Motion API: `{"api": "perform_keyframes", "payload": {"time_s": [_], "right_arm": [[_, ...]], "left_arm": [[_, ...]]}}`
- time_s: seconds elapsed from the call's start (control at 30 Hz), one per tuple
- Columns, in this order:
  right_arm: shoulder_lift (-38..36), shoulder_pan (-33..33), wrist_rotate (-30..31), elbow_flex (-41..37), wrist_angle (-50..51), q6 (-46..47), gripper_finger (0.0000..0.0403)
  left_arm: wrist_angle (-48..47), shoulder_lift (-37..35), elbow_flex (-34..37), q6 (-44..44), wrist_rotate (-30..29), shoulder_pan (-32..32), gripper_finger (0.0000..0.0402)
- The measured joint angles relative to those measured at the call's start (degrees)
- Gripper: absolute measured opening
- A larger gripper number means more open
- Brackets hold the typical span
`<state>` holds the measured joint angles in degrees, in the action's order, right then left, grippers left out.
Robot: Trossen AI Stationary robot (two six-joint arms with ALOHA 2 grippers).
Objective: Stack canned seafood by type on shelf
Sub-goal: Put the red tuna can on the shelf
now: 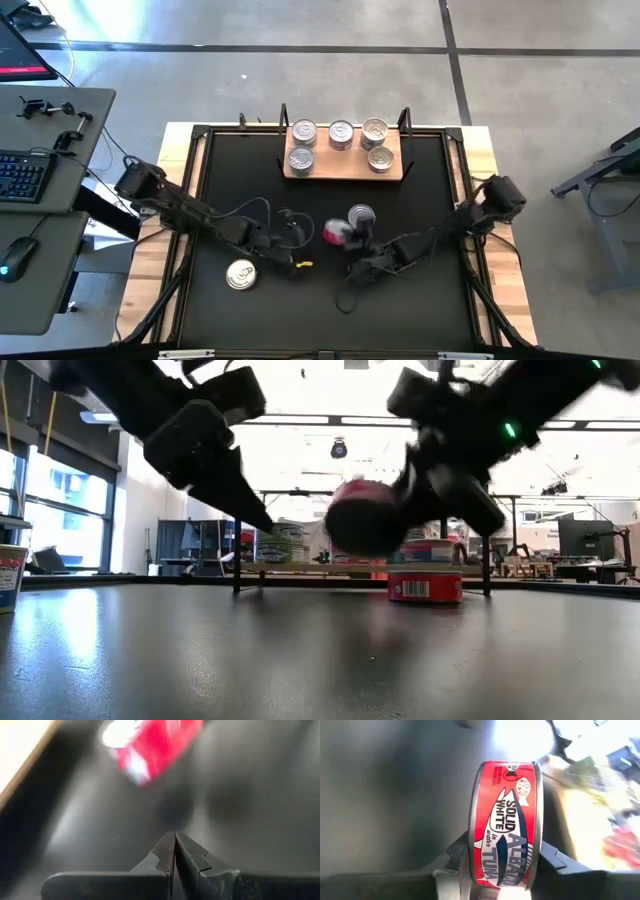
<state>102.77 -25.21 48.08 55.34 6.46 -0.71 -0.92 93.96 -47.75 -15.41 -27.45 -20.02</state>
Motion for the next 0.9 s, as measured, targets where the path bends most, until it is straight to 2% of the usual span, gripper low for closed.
{"api": "perform_keyframes", "payload": {"time_s": [0.07, 0.13, 0.23, 0.43, 0.53, 0.8, 0.9], "right_arm": [[-1.7, 1.8, 2.6, 3.9, 11.6, 3.8, 0.0115], [-2.2, 4.9, 2.5, 8.2, 22.3, 7.0, 0.0115], [-1.9, 10.8, 1.9, 13.5, 30.5, 7.0, 0.0115], [2.5, 21.8, 1.9, 15.4, 23.2, -3.6, 0.0115], [4.5, 25.4, 1.8, 15.2, 21.4, -4.4, 0.0115], [8.4, 29.1, 2.5, 15.1, 18.5, -6.8, 0.0117], [8.5, 29.6, 2.0, 15.1, 18.1, -6.9, 0.0156]], "left_arm": [[-4.6, -1.4, 0.0, -4.3, -4.0, -1.2, 0.0004], [-9.2, -2.2, 0.0, -7.8, -6.3, -2.6, 0.0004], [-12.9, -3.3, 0.0, -11.5, -9.1, -5.2, 0.0004], [-14.1, -3.0, 0.0, -14.6, -17.2, -10.4, 0.0004], [-14.1, -3.0, 0.0, -14.5, -19.5, -12.2, 0.0004], [-13.6, -3.0, 0.0, -14.6, -21.6, -14.3, 0.0004], [-12.4, -3.0, 0.0, -14.5, -21.6, -14.2, 0.0004]]}}
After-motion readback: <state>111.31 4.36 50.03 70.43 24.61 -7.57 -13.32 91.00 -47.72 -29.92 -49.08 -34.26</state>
